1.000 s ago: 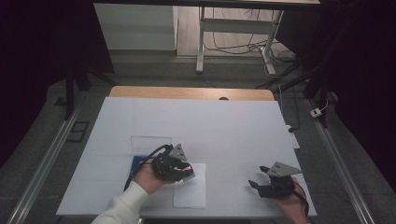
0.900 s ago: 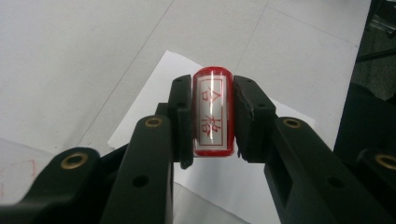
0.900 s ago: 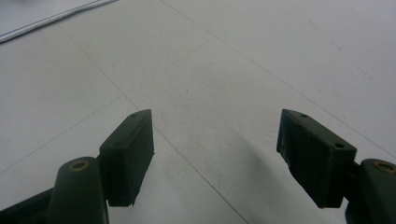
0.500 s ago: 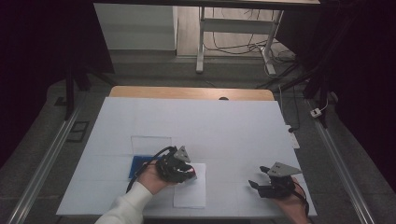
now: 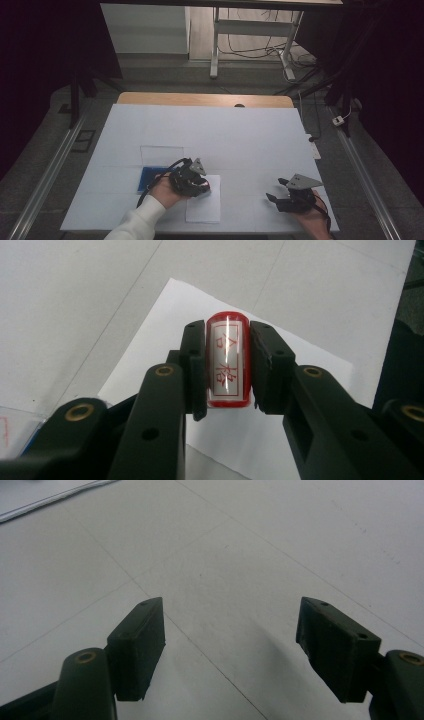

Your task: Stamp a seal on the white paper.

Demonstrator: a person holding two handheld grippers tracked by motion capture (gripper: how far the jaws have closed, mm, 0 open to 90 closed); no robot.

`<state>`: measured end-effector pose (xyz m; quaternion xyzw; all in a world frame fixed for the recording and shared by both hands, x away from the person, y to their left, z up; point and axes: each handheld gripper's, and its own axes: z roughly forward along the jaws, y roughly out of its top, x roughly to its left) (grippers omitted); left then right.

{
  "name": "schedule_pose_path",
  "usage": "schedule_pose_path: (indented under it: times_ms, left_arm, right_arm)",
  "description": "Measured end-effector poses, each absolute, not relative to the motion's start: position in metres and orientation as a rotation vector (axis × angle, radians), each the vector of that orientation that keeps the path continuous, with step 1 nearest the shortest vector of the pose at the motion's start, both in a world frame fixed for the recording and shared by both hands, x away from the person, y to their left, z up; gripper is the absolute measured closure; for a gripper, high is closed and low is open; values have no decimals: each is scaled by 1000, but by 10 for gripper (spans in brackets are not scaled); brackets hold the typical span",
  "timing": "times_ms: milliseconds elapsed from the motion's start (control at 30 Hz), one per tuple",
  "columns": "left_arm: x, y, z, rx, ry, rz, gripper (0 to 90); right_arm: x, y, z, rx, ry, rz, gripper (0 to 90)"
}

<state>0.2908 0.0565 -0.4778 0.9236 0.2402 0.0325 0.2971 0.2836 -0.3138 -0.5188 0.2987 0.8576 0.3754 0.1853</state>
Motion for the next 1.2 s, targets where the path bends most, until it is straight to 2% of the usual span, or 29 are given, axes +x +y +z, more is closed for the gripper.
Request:
schedule_pose_path:
  times_ms: [1200]
  left_arm:
    - [289,48,-485,2507,649,84,705]
  right_arm:
    - [284,-313,-519,839,2419,1055,276]
